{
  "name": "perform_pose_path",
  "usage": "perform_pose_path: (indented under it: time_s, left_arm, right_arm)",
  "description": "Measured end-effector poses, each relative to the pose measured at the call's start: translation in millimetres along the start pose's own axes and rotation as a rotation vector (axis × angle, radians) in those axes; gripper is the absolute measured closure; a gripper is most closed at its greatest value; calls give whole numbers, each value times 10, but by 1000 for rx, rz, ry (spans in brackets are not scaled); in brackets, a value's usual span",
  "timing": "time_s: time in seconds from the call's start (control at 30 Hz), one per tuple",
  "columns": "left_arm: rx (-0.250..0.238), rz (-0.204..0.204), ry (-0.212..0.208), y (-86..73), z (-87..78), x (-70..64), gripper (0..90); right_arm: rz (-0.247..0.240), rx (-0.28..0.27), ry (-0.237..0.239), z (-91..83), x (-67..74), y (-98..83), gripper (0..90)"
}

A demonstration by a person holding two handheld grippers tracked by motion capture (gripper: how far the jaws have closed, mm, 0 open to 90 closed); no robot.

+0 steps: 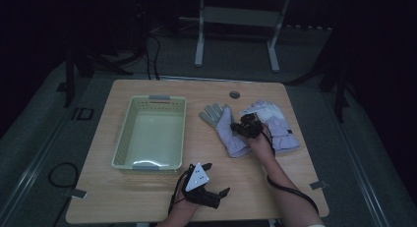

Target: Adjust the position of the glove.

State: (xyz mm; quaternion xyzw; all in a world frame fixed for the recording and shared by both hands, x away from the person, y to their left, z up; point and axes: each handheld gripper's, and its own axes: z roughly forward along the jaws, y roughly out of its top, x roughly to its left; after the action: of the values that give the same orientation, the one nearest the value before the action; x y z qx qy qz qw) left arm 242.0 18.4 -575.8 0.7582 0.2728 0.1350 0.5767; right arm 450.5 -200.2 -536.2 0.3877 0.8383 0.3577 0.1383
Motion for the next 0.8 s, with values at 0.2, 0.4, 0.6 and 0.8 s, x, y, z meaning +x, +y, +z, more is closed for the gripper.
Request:
perform_pose_path:
  time_s: [0.2, 0.4, 0.6, 0.8]
  left_arm:
    - [0, -1, 1, -1, -3, 3, 5]
    - [-3, -1, 3, -1, 0, -1, 5]
    - [1, 5, 2, 0, -1, -2, 5]
    - [1, 4, 2, 0, 0, -2, 5]
  right_arm:
    - [52, -47, -16, -241, 169, 92, 884]
    - [123, -113, -60, -515, 282, 147, 883]
    - [174, -159, -154, -691, 448, 66, 883]
    - [252, -167, -151, -749, 491, -82, 882]
